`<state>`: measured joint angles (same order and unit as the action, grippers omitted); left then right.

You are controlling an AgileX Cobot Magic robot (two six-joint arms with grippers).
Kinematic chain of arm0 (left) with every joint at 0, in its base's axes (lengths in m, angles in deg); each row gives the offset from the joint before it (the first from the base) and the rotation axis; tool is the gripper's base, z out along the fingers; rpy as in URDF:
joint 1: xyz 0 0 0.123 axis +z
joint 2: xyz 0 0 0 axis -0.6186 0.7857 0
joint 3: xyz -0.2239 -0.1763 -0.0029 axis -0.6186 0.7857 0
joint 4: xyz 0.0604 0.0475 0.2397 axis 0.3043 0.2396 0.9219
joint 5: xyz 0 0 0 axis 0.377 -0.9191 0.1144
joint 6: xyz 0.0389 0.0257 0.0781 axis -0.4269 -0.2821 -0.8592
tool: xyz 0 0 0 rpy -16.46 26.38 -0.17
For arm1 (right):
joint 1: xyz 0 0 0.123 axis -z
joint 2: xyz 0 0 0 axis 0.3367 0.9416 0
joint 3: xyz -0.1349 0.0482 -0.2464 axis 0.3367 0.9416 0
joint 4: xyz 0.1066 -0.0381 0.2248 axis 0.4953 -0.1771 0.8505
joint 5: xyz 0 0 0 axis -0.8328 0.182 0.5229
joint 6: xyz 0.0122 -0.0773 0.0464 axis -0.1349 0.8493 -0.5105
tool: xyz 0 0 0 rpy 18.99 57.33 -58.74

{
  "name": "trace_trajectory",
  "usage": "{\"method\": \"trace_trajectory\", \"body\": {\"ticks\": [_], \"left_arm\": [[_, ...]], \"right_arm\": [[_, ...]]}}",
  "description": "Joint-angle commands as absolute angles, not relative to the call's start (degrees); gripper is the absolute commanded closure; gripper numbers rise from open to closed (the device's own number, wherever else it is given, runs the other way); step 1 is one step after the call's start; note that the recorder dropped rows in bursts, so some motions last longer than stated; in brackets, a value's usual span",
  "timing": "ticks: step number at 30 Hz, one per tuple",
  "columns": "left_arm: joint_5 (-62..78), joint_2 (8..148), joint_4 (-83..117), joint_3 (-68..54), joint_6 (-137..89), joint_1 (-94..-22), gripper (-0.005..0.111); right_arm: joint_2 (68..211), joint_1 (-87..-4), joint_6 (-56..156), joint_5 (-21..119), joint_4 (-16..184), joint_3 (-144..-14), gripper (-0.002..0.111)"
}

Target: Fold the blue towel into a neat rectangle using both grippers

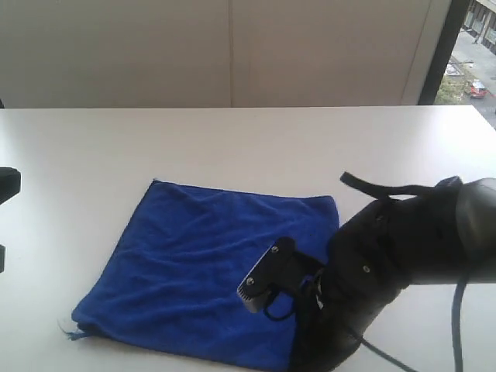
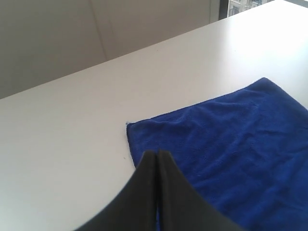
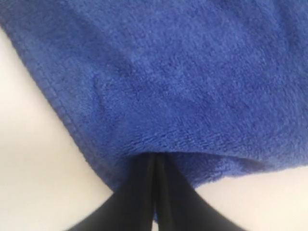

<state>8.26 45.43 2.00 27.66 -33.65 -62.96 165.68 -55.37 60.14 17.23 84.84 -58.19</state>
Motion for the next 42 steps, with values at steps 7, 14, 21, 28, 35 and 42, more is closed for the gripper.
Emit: {"method": "trace_trajectory", "body": {"ticks": [7,14,21,28,35,42], "left_arm": [[8.62,45.74,1.38,28.54,-33.22,-62.89,0.107],[9.88,60.72,-0.86,31.69,-30.23,-62.89,0.107],[14.72,77.03,-0.75,31.34,-25.62,-62.89,0.107],[14.72,86.23,-0.57,27.11,-25.62,-62.89,0.107],[15.69,95.16,1.40,22.91,-25.76,-62.89,0.107],[16.23,100.47,2.86,20.28,-26.22,-62.89,0.107]], "right_arm": [[167.06,-69.56,59.30,13.42,91.23,-65.95,0.108],[163.68,-67.17,52.55,9.36,74.82,-80.44,0.108],[170.55,-54.11,54.40,12.44,69.60,-88.51,0.108],[177.42,-47.94,55.58,10.77,69.60,-88.93,0.108],[180.90,-45.55,56.60,9.06,69.60,-88.93,0.108],[182.88,-45.37,57.68,6.74,69.60,-87.22,0.108]]}}
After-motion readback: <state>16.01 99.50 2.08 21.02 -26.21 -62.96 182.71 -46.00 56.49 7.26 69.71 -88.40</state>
